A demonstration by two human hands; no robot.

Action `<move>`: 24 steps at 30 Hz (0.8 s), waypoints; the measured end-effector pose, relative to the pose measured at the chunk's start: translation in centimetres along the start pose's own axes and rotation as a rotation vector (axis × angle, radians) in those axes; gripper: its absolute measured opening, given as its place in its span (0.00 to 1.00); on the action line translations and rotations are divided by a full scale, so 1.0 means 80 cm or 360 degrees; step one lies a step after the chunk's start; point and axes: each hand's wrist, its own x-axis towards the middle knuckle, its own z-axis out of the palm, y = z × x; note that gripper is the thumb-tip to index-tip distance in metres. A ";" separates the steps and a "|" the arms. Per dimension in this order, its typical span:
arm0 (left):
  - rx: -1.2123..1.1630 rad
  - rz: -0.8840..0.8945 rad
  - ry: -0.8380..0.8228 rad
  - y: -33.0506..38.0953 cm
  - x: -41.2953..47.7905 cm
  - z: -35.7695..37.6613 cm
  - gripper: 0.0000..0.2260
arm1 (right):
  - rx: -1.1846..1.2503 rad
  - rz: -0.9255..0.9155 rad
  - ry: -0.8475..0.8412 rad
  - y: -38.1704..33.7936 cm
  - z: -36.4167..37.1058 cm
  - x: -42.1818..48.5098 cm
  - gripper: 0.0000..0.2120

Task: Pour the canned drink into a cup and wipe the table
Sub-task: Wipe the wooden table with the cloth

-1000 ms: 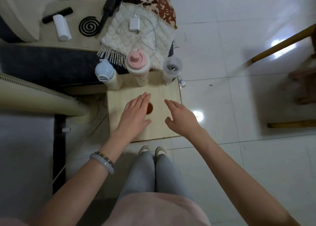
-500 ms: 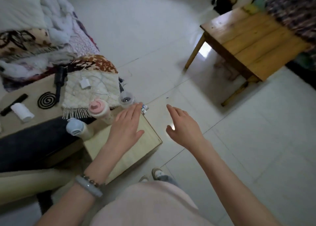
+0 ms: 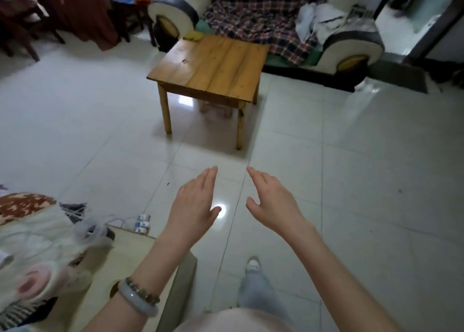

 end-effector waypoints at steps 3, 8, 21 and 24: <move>0.0026 0.0120 0.0004 0.033 0.041 0.005 0.39 | 0.0003 0.0150 0.0083 0.041 -0.020 0.002 0.32; 0.0026 0.0246 0.0007 0.104 0.126 0.019 0.39 | 0.0034 0.0302 0.0190 0.126 -0.060 0.019 0.32; 0.0010 0.0211 0.0039 0.277 0.358 0.075 0.39 | -0.0029 0.0324 0.0167 0.368 -0.186 0.127 0.32; 0.0034 0.0231 0.0030 0.294 0.401 0.086 0.39 | -0.0026 0.0327 0.0153 0.405 -0.200 0.156 0.32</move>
